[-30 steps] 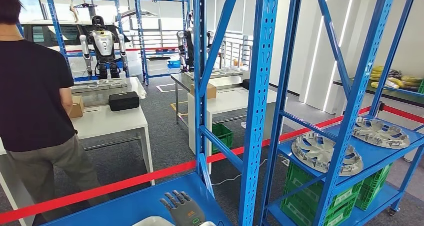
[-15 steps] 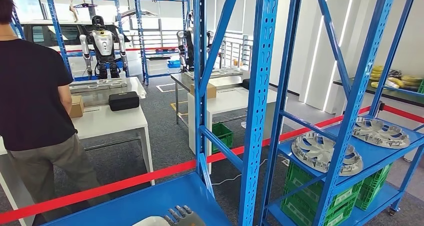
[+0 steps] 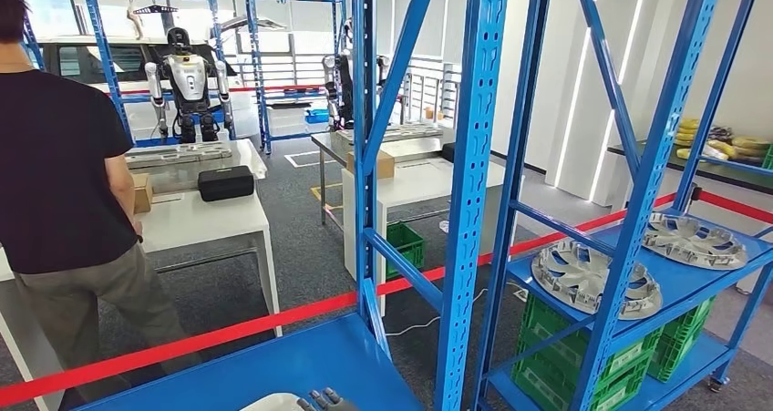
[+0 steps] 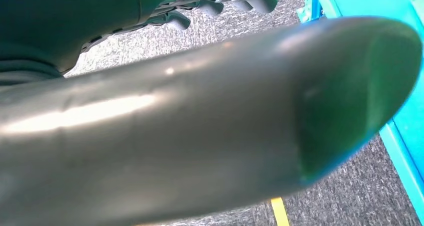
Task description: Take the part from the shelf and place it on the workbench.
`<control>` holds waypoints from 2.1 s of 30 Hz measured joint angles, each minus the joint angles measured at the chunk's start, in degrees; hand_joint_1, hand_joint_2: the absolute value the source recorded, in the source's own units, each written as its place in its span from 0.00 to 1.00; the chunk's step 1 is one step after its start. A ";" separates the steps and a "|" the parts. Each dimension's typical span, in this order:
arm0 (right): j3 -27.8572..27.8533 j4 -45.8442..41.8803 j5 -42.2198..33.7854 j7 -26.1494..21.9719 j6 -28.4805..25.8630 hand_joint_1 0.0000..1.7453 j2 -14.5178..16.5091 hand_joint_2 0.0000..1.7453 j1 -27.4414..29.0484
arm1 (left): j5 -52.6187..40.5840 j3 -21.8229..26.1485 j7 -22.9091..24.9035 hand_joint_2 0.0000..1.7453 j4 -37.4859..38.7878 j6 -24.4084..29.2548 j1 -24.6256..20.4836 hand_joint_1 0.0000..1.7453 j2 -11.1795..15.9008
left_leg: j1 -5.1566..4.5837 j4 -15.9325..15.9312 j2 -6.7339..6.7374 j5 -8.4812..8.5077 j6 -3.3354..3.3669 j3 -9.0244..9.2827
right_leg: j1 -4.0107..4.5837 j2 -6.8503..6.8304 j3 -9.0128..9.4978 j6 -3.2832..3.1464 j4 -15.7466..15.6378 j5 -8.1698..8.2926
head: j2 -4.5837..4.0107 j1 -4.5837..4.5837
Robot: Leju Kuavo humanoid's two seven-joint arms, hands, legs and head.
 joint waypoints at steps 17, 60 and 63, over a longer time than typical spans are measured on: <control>1.71 0.41 -0.57 0.30 -0.89 0.85 -1.10 1.00 -0.01 | -0.23 -0.02 -2.51 0.00 0.00 6.13 -0.01 0.00 -0.57 | 0.00 0.00 0.00 0.00 0.00 0.00 | 0.00 0.00 0.00 0.00 0.00 0.00 | 0.00 0.00; 1.90 0.42 -3.61 1.58 -3.24 0.92 -2.73 1.00 -0.31 | 2.36 -0.02 -11.74 1.00 -0.02 10.62 -0.18 0.00 -0.01 | 0.00 0.00 0.00 0.00 0.00 -0.02 | -0.01 0.00 -0.01 0.00 0.01 0.00 | 0.00 0.00; 1.90 0.42 -4.02 2.74 -3.71 0.92 -2.73 1.00 -0.83 | 2.74 -0.02 -11.35 1.00 -0.02 10.64 -0.21 0.00 0.09 | 0.00 0.00 0.00 0.00 0.00 -0.02 | -0.01 0.00 -0.01 0.01 0.01 0.01 | 0.00 0.00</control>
